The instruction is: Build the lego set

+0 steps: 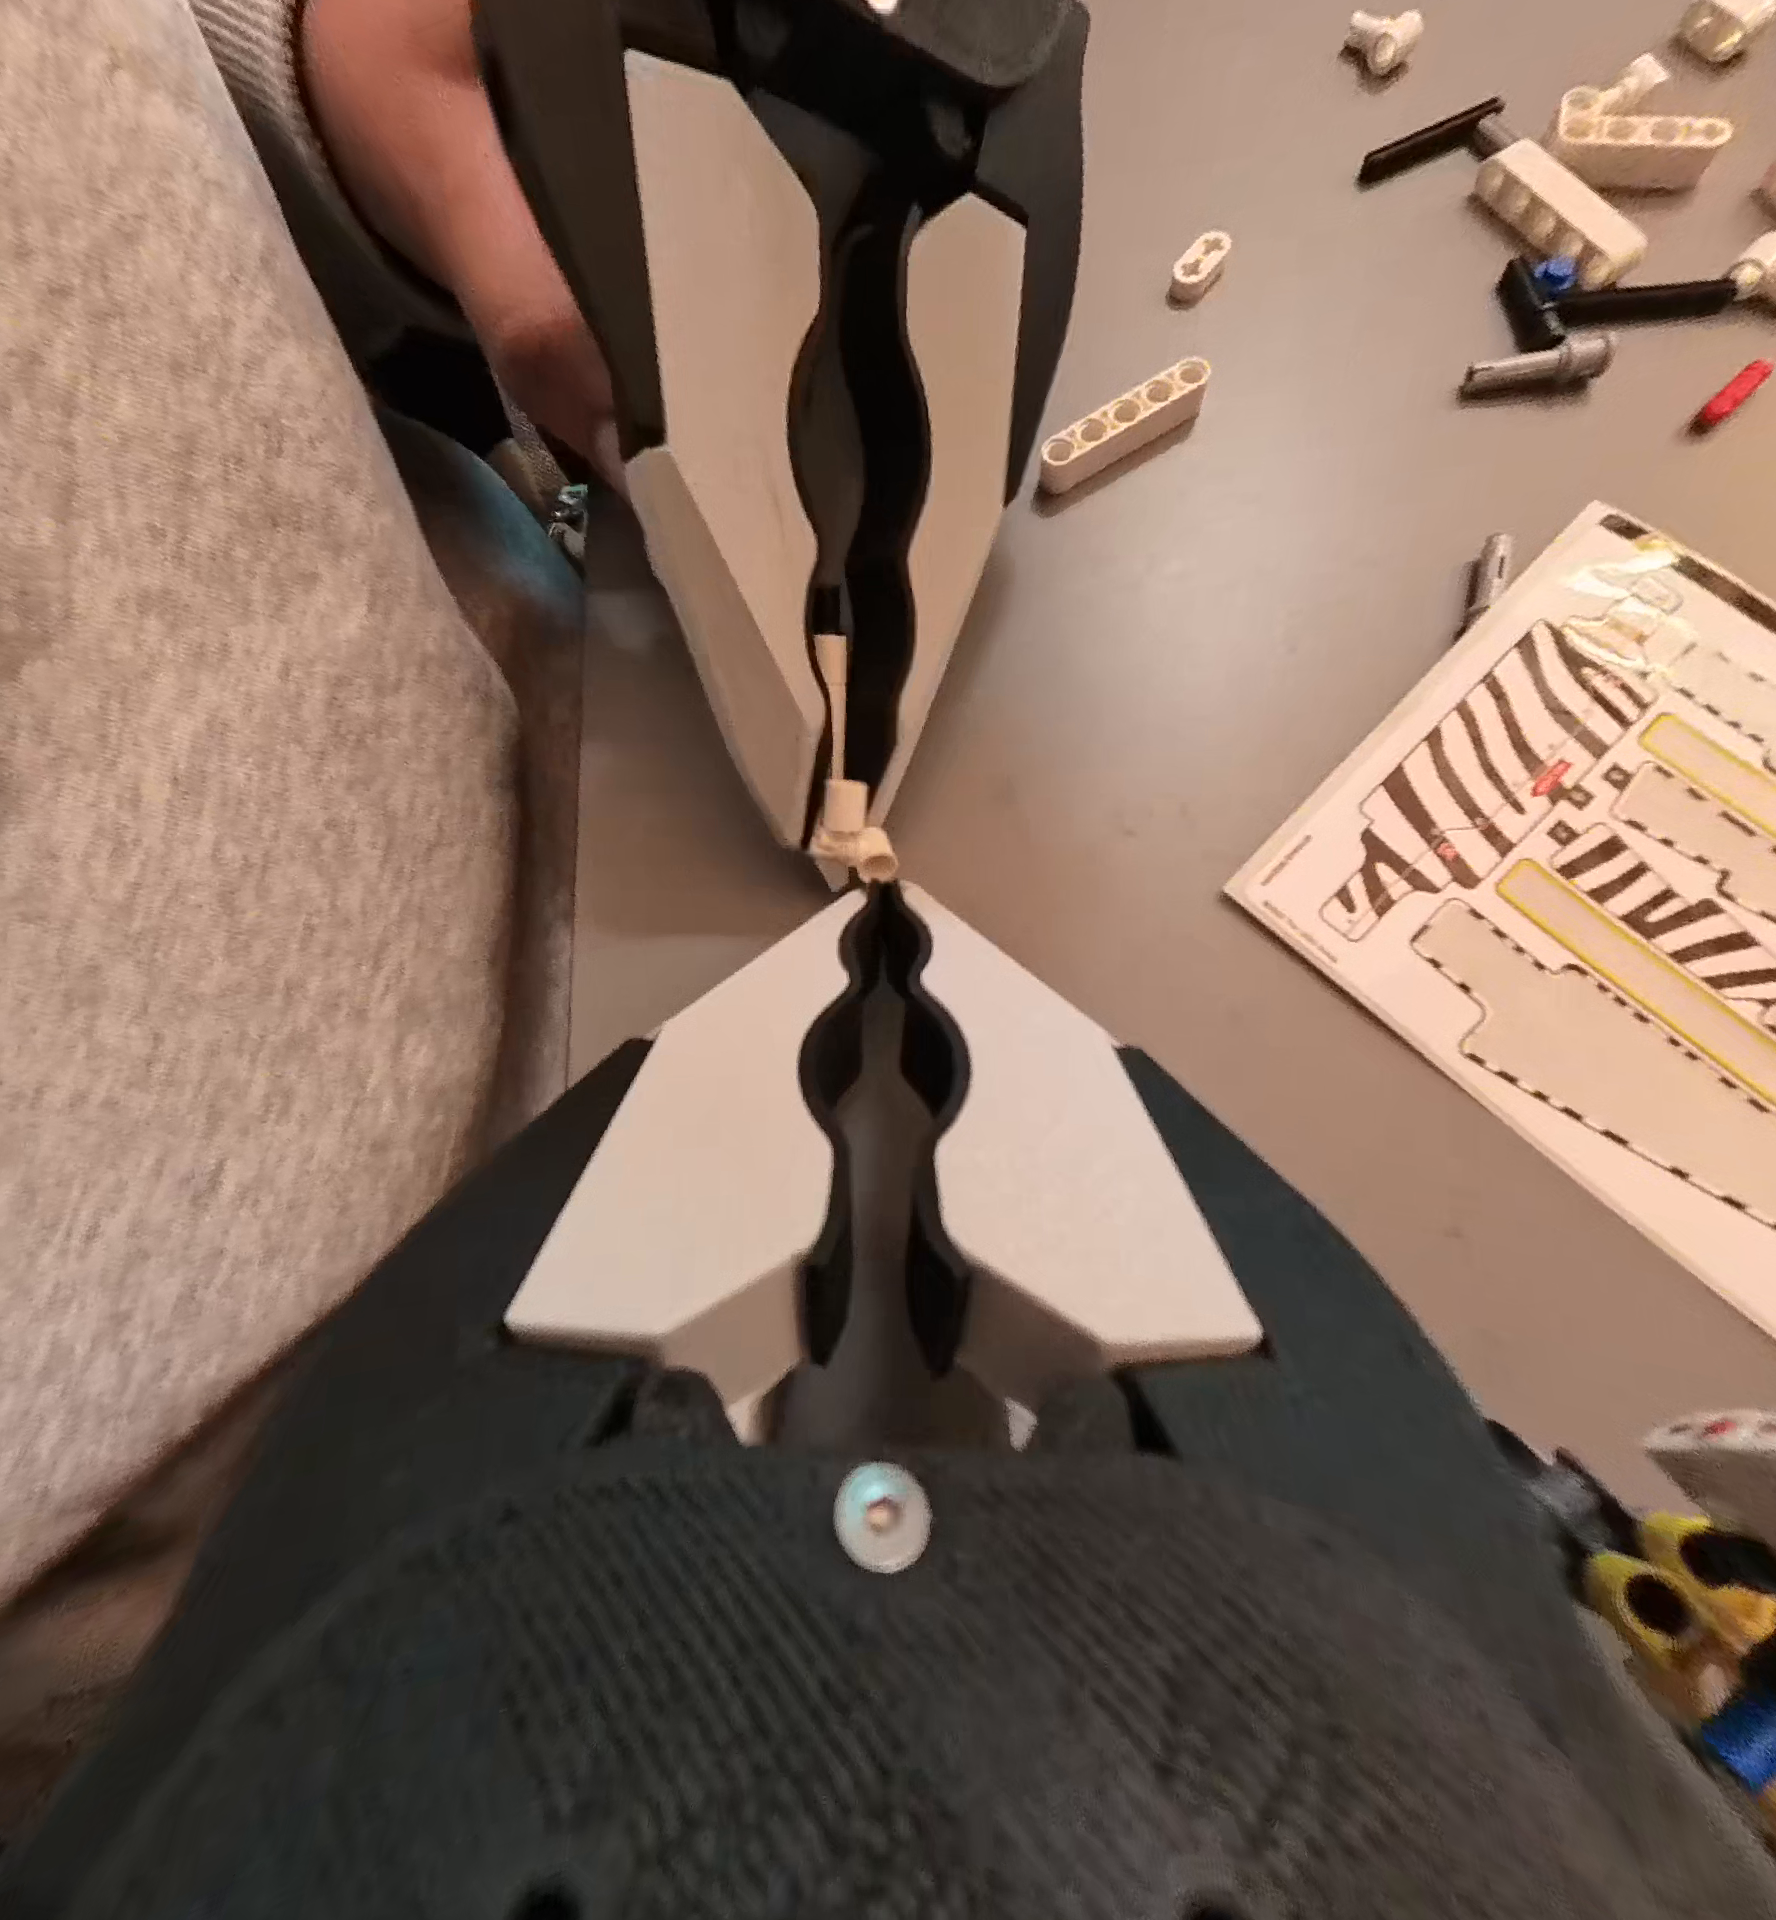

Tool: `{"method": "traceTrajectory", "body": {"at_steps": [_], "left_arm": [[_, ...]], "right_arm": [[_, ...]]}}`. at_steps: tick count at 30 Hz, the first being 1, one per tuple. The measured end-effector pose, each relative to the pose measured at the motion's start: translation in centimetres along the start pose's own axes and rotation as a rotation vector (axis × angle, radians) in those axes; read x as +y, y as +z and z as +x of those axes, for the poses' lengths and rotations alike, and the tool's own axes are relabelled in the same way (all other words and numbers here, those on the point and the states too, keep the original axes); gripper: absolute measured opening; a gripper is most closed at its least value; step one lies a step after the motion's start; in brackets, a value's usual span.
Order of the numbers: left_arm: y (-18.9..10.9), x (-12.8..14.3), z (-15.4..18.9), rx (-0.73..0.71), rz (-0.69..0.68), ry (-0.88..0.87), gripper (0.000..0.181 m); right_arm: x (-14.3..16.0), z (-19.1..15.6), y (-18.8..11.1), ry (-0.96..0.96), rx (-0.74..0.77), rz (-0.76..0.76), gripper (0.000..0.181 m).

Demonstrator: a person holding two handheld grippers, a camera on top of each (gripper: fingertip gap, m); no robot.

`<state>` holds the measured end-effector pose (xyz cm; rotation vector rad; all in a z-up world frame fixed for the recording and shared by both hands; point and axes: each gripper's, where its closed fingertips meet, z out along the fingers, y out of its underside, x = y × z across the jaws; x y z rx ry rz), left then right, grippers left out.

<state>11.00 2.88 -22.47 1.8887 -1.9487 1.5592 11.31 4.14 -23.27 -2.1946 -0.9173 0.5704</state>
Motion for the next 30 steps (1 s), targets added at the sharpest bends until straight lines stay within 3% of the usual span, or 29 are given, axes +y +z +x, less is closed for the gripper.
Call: {"method": "traceTrajectory", "body": {"at_steps": [11, 17, 23, 27, 30], "left_arm": [[0.0, 0.0, 0.0, 0.023, -0.001, -0.025, 0.005], [0.0, -0.1, 0.0, 0.026, -0.001, -0.026, 0.005], [0.0, -0.1, 0.0, 0.026, 0.000, -0.025, 0.005], [0.0, -0.1, 0.1, 0.041, 0.004, -0.042, 0.004], [-0.2, -0.4, 0.1, 0.058, 0.020, -0.064, 0.007]], "right_arm": [[0.2, -0.3, -0.5, -0.050, 0.065, -0.037, 0.001], [0.0, 0.0, -1.5, -0.036, 0.067, -0.019, 0.016], [-0.1, -0.3, -0.6, -0.035, 0.025, -0.020, 0.027], [0.1, -0.2, -0.1, -0.057, 0.037, -0.044, 0.011], [0.0, 0.1, -0.3, -0.051, 0.059, -0.044, 0.009]]}}
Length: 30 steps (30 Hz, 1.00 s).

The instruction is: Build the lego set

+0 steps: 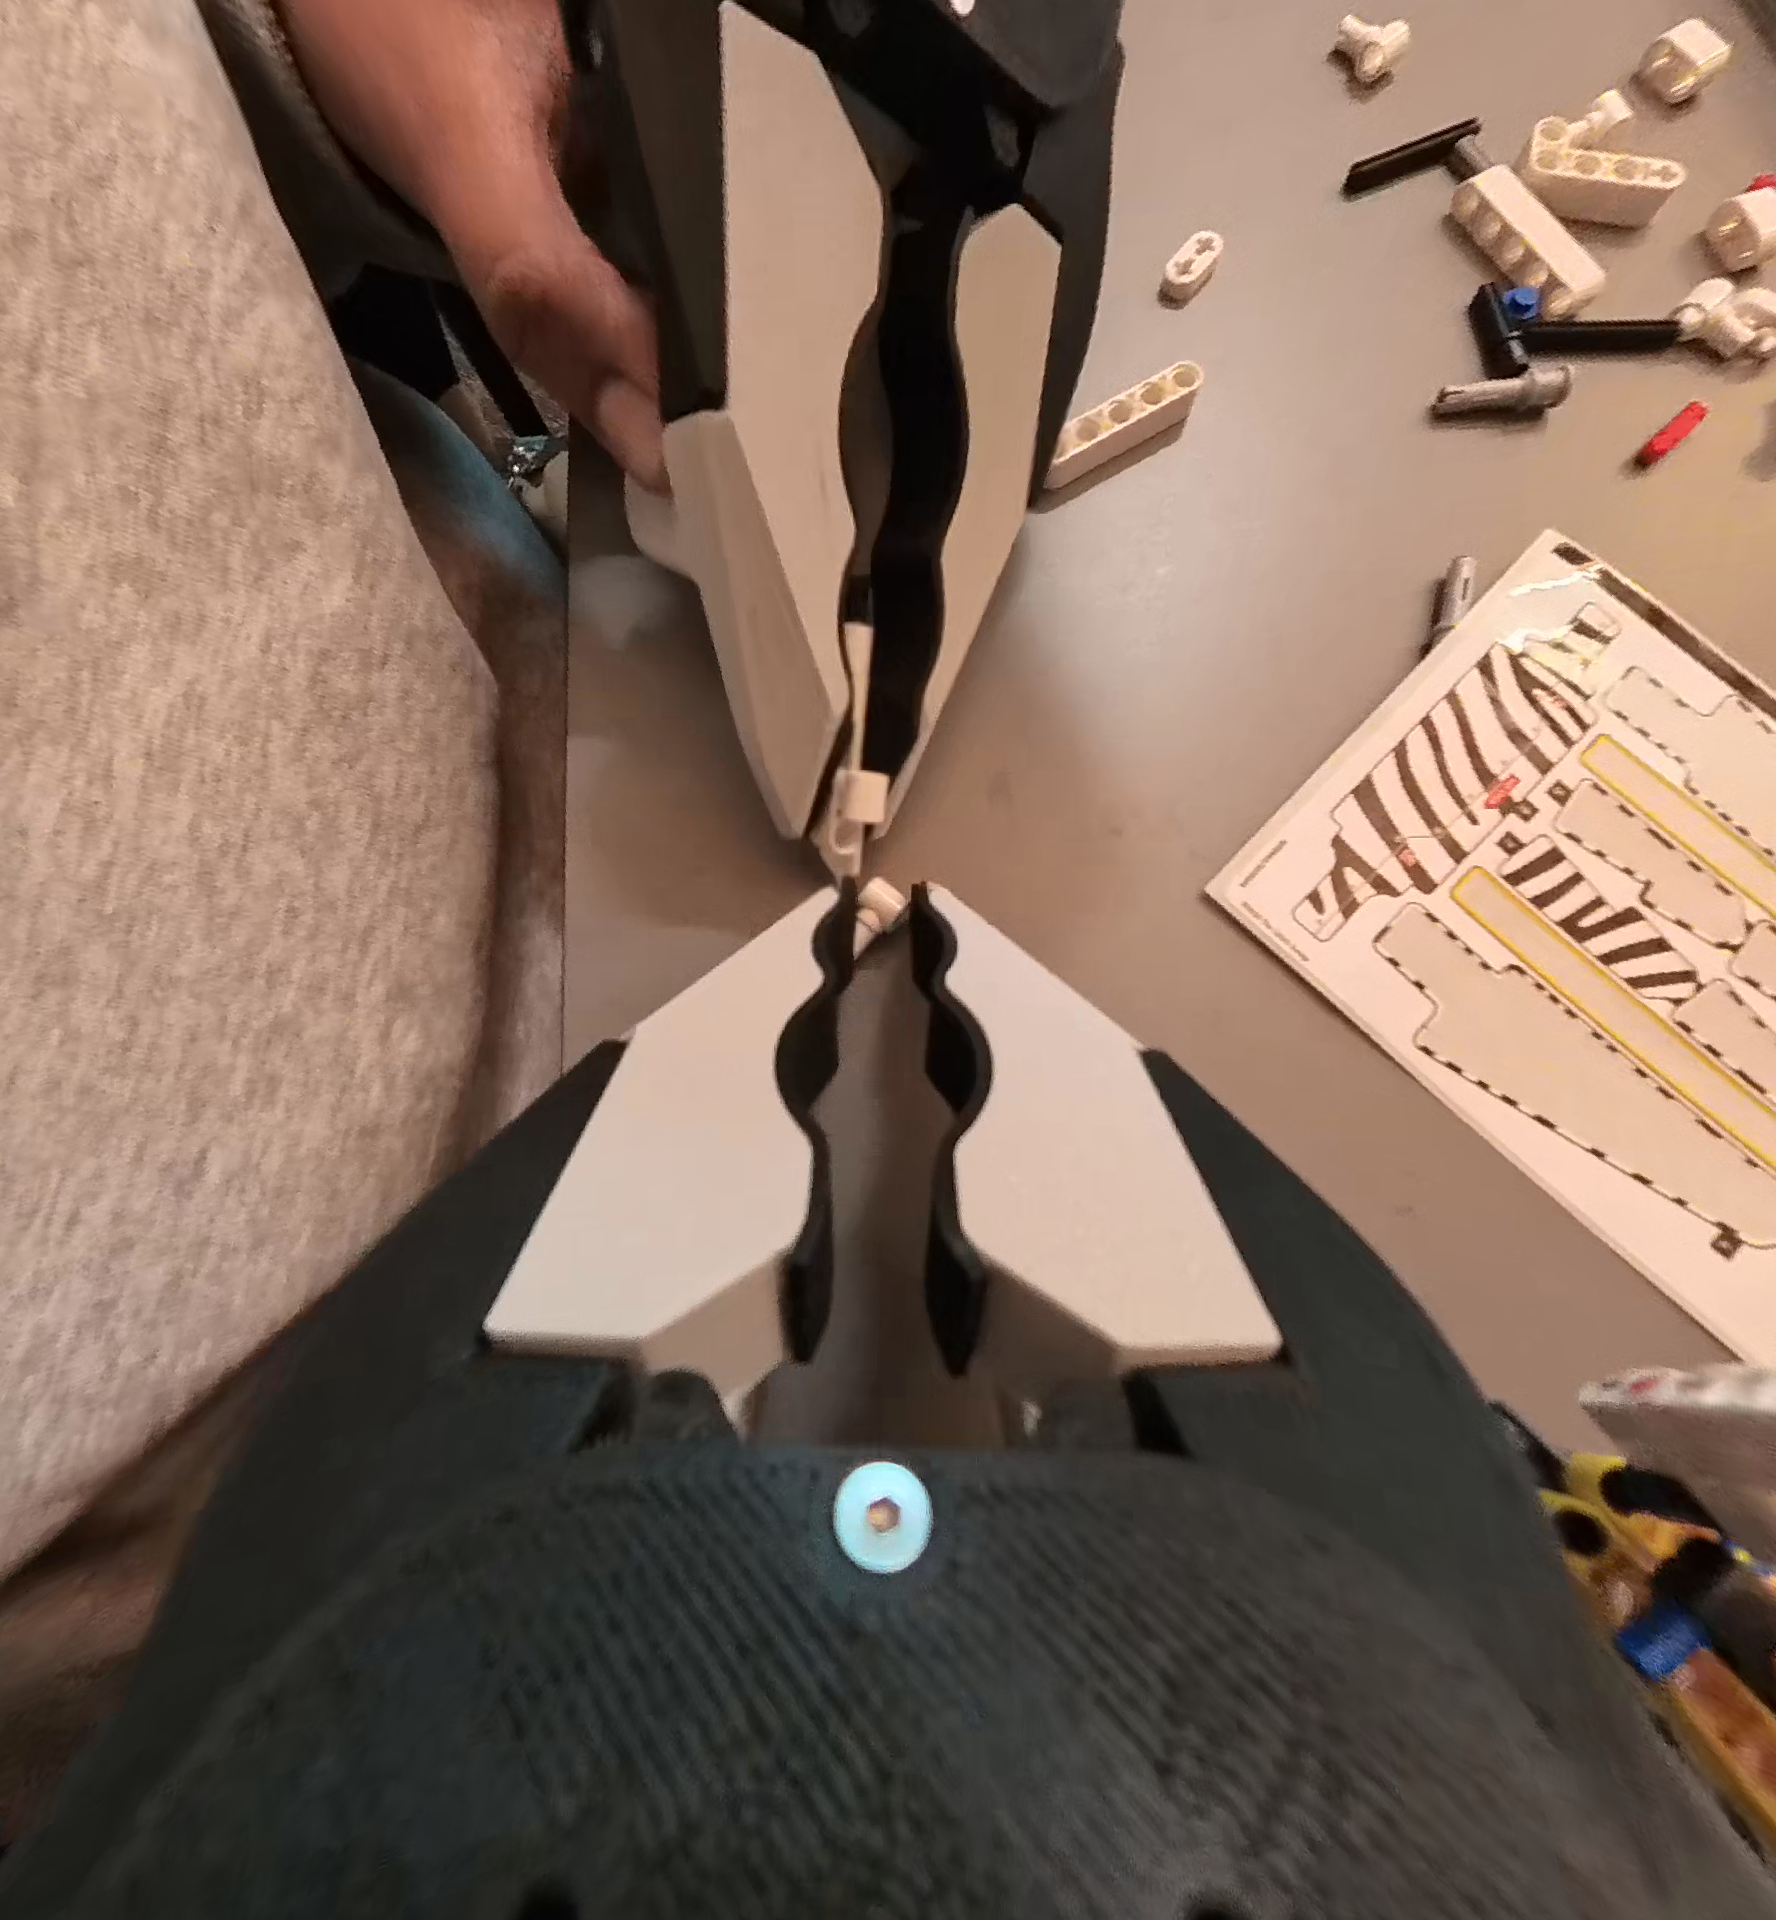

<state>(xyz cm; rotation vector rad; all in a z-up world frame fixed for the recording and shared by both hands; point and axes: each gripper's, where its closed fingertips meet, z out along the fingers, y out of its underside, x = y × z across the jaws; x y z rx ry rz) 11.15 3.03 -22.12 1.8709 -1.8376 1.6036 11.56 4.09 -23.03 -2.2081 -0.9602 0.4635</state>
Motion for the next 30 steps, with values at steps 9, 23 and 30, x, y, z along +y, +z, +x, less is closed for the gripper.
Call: {"method": "traceTrajectory", "body": {"at_steps": [9, 23, 30], "left_arm": [[-3.4, -4.0, 0.9, 0.013, 0.324, 0.097, 0.036], [-5.6, -6.4, 3.5, -0.047, 0.568, 0.283, 0.011], [-7.1, -6.4, 4.2, -0.078, 0.627, 0.341, 0.000]], "right_arm": [[-5.1, 2.2, -3.1, 0.222, 0.147, 0.348, 0.009], [-10.4, 2.2, -5.6, 0.608, 0.084, 1.026, 0.008], [-10.3, 2.0, -6.0, 0.600, 0.129, 1.022, 0.008]]}}
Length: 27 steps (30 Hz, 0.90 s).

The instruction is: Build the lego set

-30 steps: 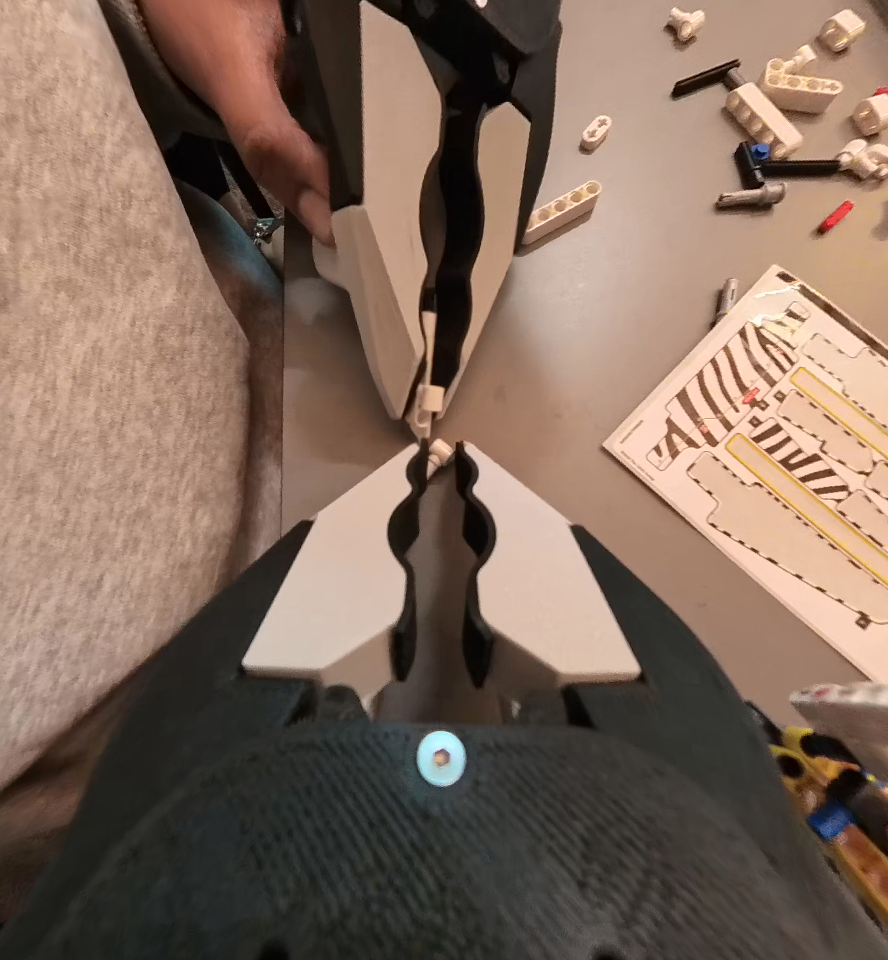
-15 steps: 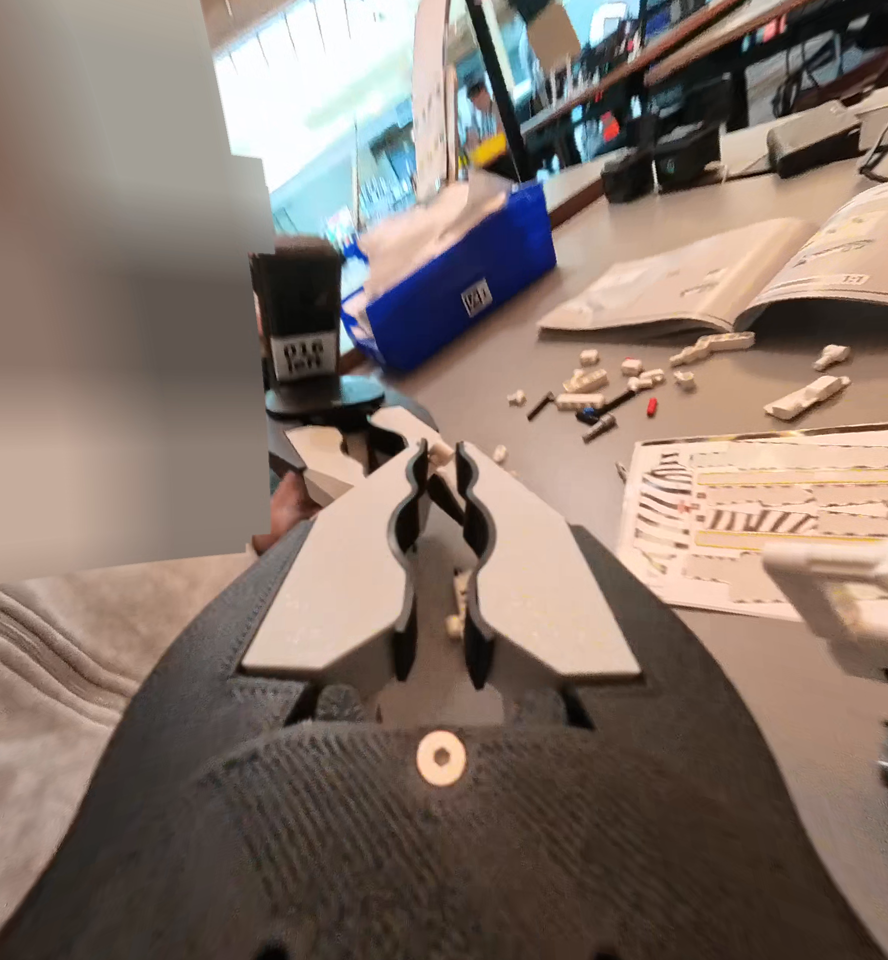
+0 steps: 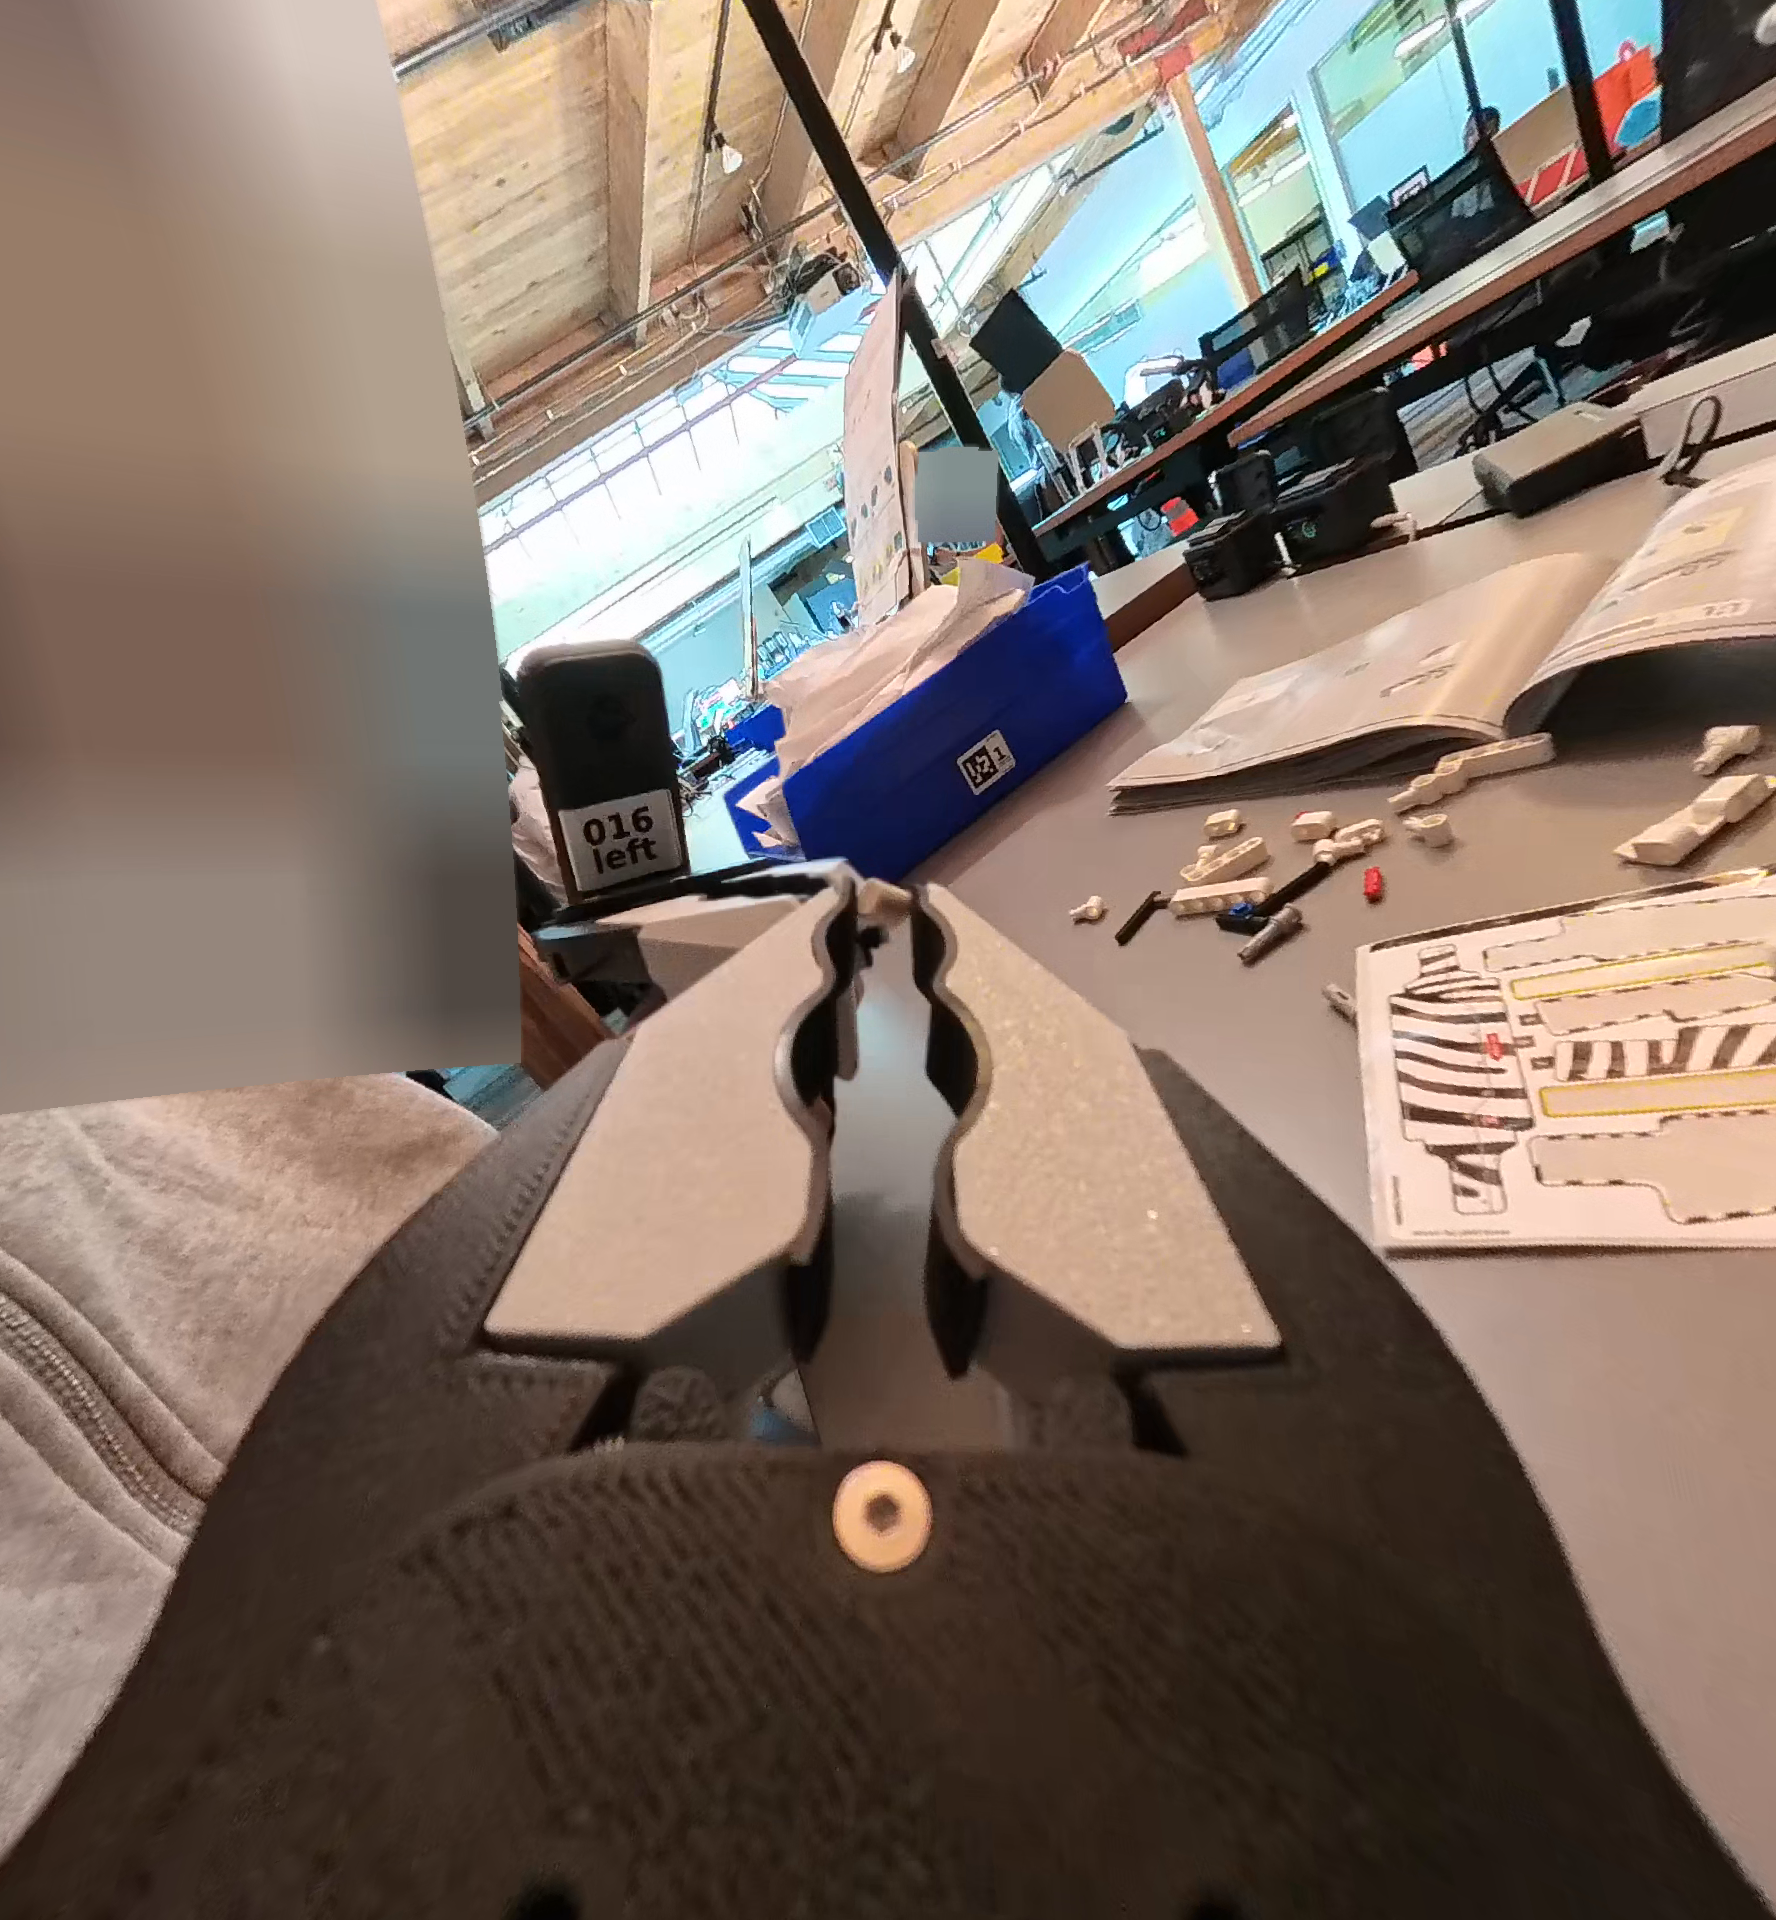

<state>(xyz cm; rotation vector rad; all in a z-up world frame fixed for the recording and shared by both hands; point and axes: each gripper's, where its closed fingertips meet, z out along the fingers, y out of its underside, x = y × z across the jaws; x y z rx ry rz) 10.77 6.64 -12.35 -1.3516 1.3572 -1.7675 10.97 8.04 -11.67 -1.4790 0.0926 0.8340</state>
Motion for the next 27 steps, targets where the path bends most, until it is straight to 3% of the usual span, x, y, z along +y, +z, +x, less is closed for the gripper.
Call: {"method": "traceTrajectory", "body": {"at_steps": [13, 19, 24, 27], "left_arm": [[-0.3, 0.3, 0.4, -0.044, -0.032, 0.125, 0.001], [0.1, 1.1, 1.1, 0.072, -0.053, 0.026, 0.000], [0.5, 0.9, 1.1, 0.020, -0.040, 0.144, 0.013], [0.5, 1.1, 1.8, 0.025, -0.060, 0.236, 0.009]], "right_arm": [[1.0, -0.7, -0.2, 0.016, -0.041, -0.088, 0.008], [1.6, -1.0, -1.1, -0.019, -0.100, -0.191, 0.008], [1.5, -1.1, -1.6, -0.022, -0.116, -0.246, 0.008], [1.8, -1.1, -1.8, 0.025, -0.133, -0.306, 0.007]]}}
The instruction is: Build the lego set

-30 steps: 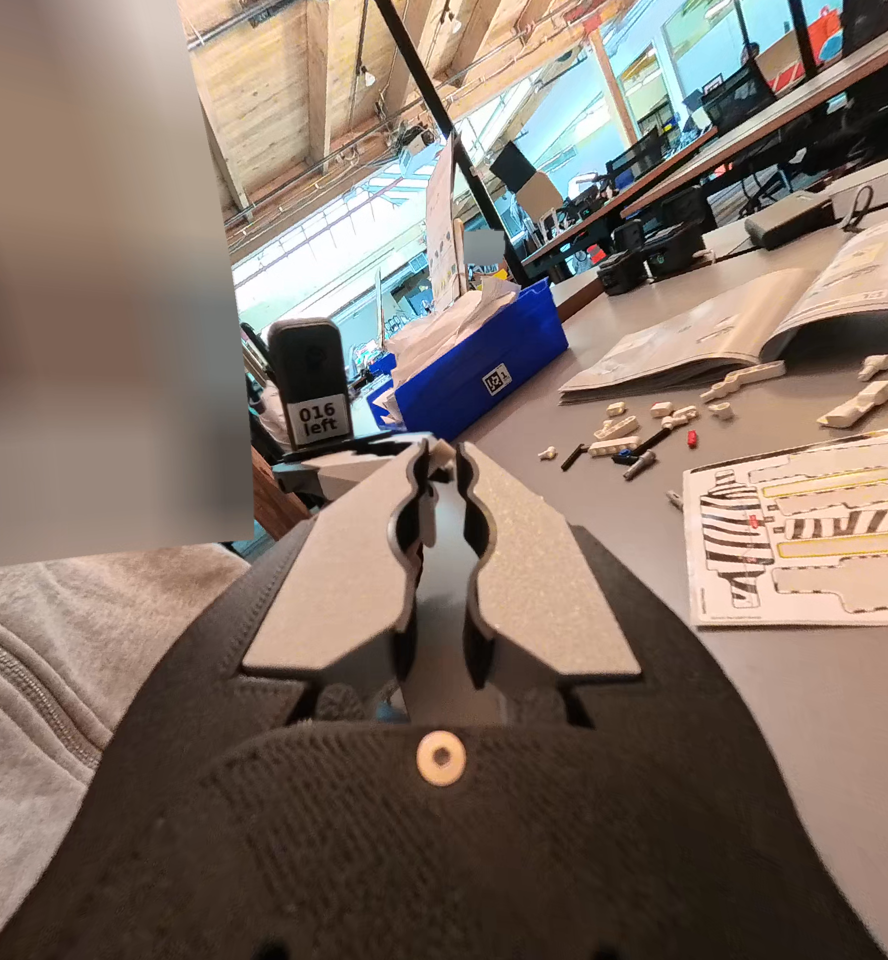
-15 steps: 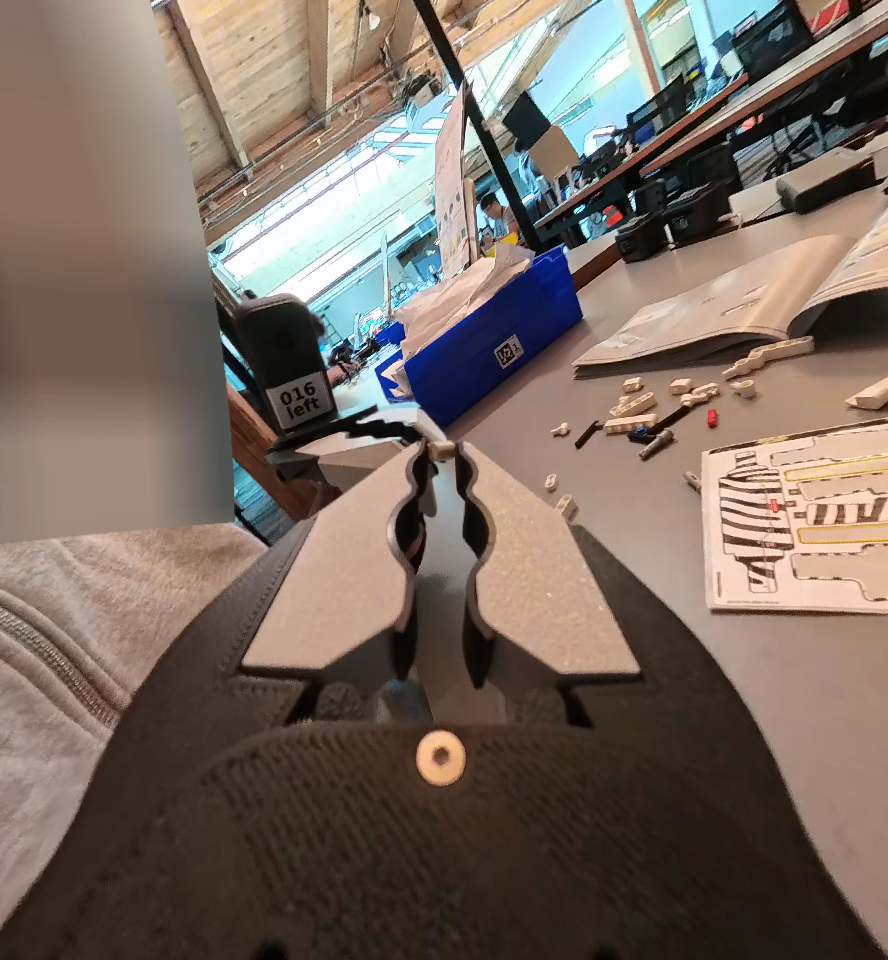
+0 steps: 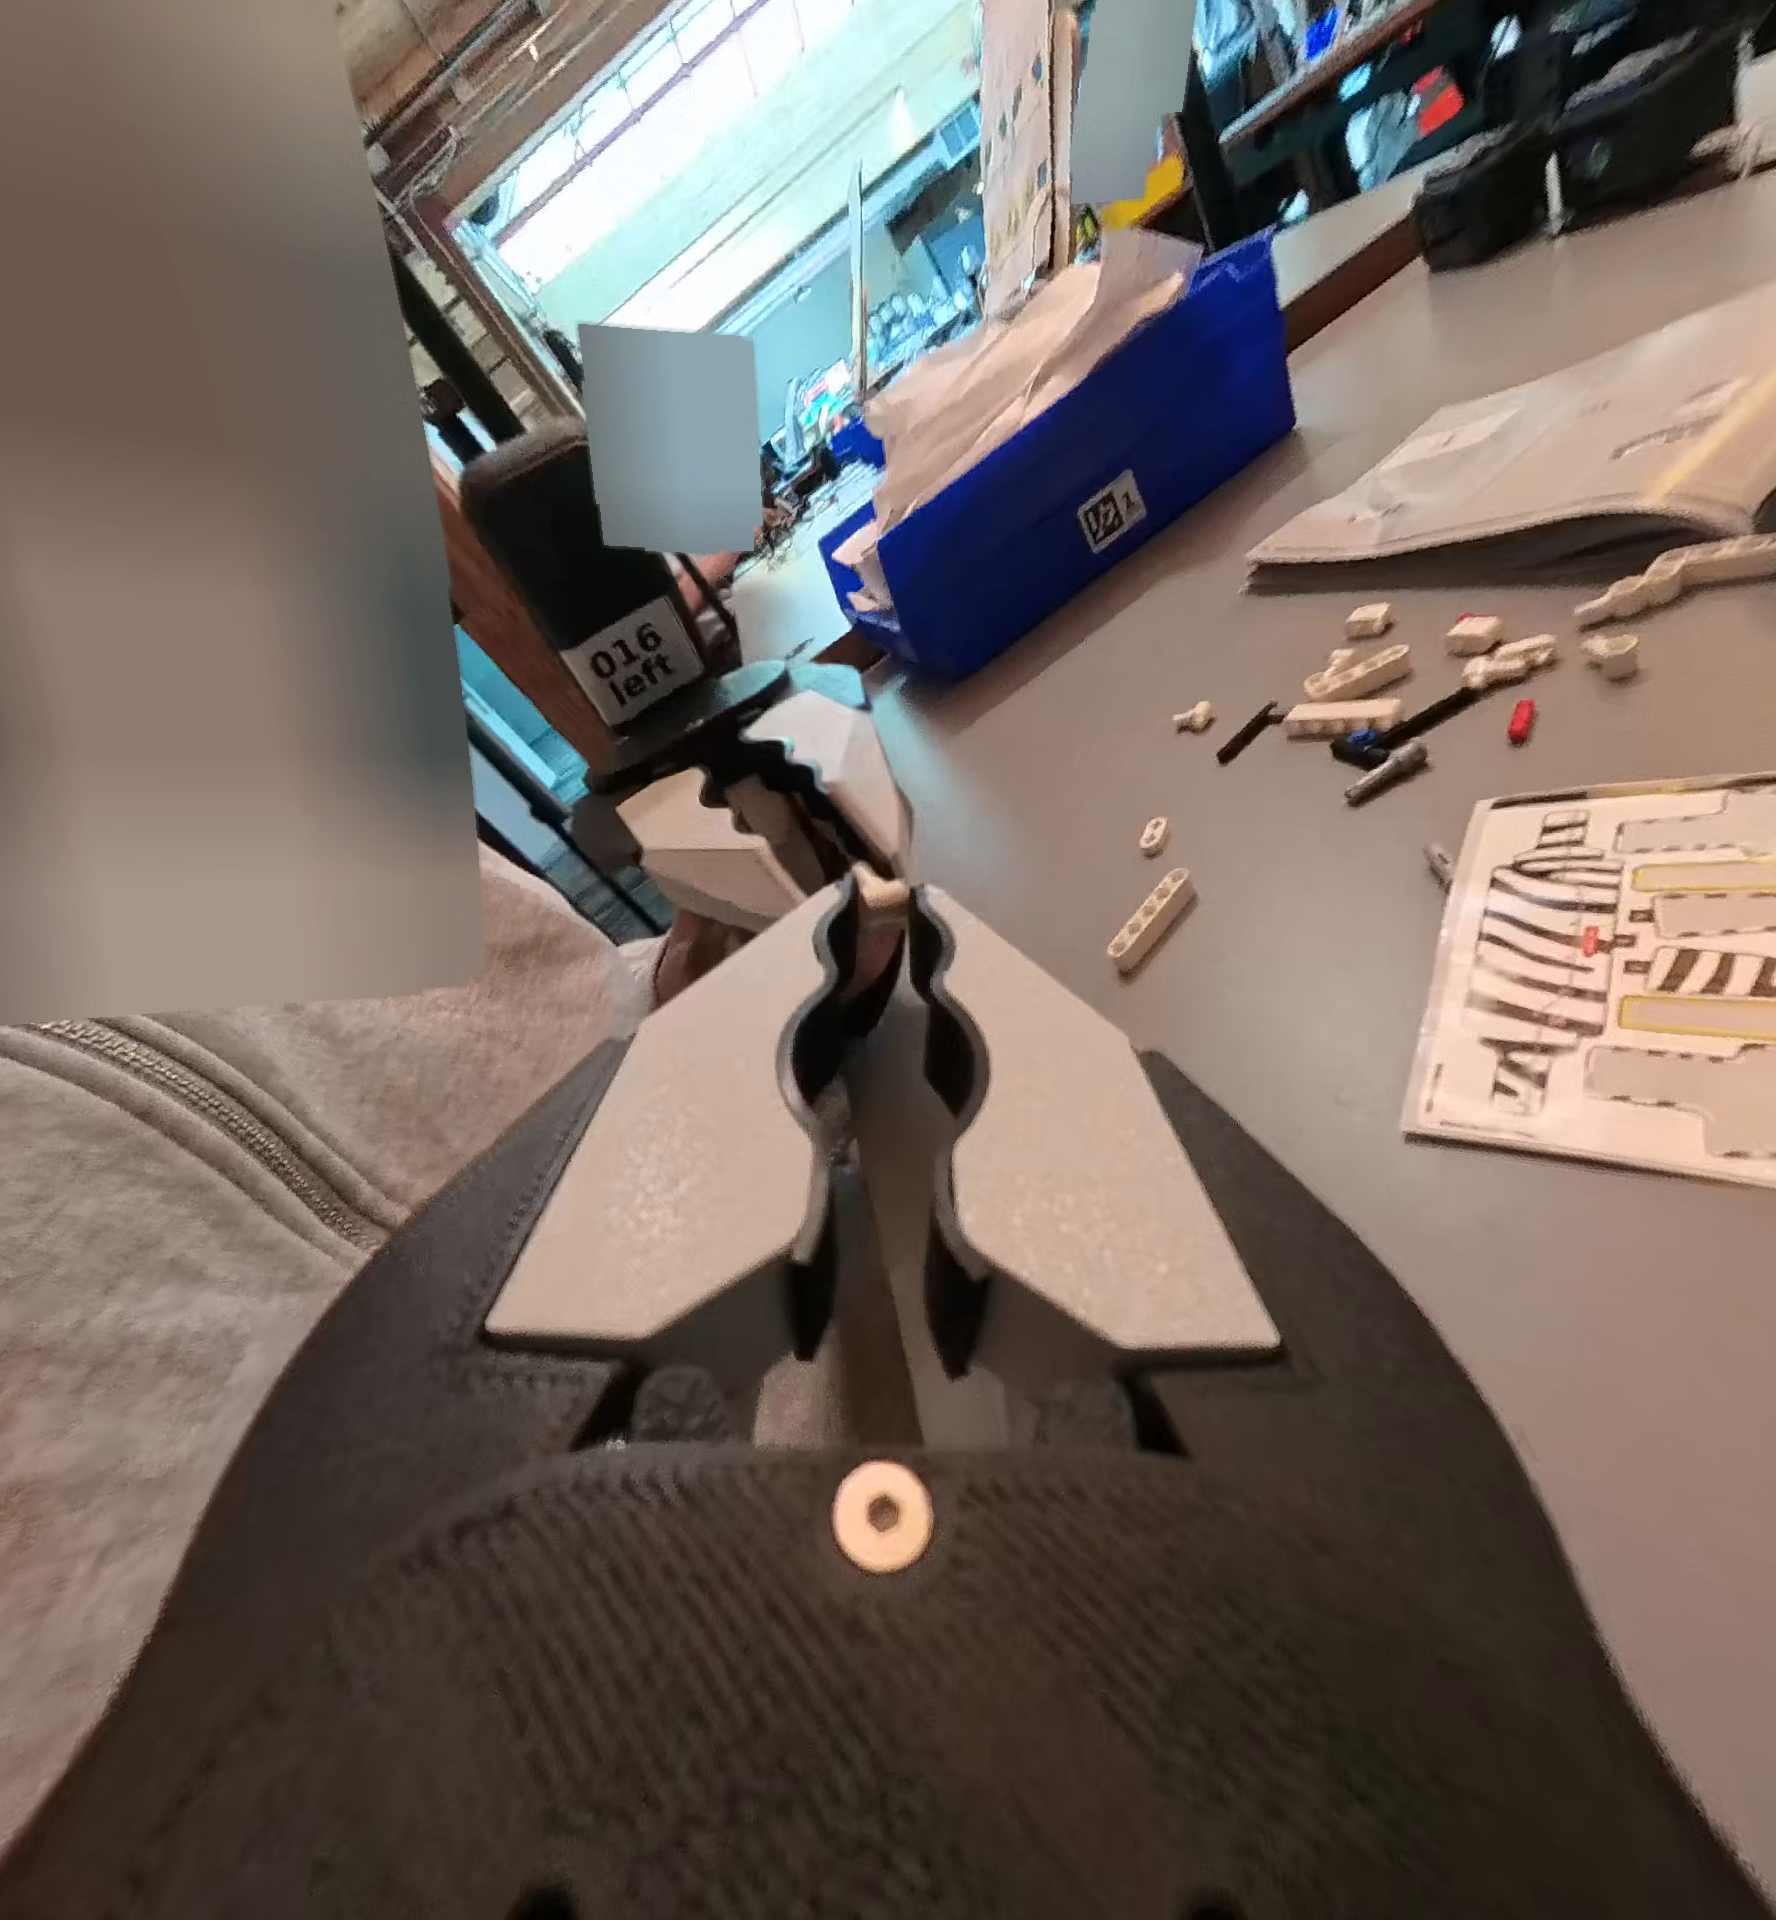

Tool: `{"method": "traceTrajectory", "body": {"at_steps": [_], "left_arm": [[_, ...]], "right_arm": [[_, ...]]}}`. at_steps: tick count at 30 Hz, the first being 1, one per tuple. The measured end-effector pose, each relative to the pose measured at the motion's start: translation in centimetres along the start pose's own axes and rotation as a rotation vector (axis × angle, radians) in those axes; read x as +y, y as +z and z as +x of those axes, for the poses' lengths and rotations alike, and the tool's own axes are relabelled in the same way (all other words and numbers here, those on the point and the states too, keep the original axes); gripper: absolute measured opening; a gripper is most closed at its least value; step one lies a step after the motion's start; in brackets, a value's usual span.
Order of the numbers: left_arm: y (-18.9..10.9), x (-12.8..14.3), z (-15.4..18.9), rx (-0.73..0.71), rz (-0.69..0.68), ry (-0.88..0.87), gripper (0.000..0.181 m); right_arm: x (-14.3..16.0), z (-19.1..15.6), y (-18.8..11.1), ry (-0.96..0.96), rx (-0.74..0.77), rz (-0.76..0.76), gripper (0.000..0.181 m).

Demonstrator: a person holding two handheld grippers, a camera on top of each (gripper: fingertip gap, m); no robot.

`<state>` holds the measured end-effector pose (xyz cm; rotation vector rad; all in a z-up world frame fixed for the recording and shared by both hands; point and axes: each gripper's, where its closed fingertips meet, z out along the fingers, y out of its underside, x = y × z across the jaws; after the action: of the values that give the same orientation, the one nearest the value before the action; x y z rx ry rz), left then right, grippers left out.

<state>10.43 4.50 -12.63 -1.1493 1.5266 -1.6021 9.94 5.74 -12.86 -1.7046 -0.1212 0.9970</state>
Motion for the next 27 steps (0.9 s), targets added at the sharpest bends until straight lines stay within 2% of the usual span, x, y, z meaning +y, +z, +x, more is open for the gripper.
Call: {"method": "traceTrajectory", "body": {"at_steps": [6, 9, 11, 14, 16, 19, 22, 27], "left_arm": [[-0.1, 0.6, 0.3, -0.028, -0.056, 0.130, 0.002], [-0.1, 0.6, 0.5, -0.014, -0.051, 0.110, 0.002], [-0.2, 0.4, 0.5, 0.024, -0.025, 0.029, 0.003], [-0.7, -0.5, 0.5, 0.132, 0.066, -0.180, 0.002], [-1.0, -0.9, 0.4, 0.225, 0.121, -0.333, 0.002], [-1.1, -1.0, 0.4, 0.305, 0.146, -0.441, 0.002], [-0.8, -0.7, 0.8, 0.329, 0.114, -0.444, 0.002], [-0.5, -0.4, 1.2, 0.351, 0.099, -0.445, 0.002]], "right_arm": [[0.6, -0.4, -0.2, 0.162, -0.089, -0.067, 0.007], [0.6, -0.6, -0.3, 0.130, -0.109, -0.057, 0.008], [0.1, -1.0, -0.5, 0.036, -0.122, -0.020, 0.014], [-1.2, -1.8, -1.4, -0.248, -0.125, 0.072, 0.032], [-1.0, -2.3, -1.7, -0.455, -0.100, 0.048, 0.039], [-0.1, -2.2, -1.4, -0.665, -0.069, -0.056, 0.033], [0.3, -2.2, -1.0, -0.731, -0.082, -0.120, 0.022], [0.4, -2.4, -0.6, -0.701, -0.136, -0.137, 0.009]]}}
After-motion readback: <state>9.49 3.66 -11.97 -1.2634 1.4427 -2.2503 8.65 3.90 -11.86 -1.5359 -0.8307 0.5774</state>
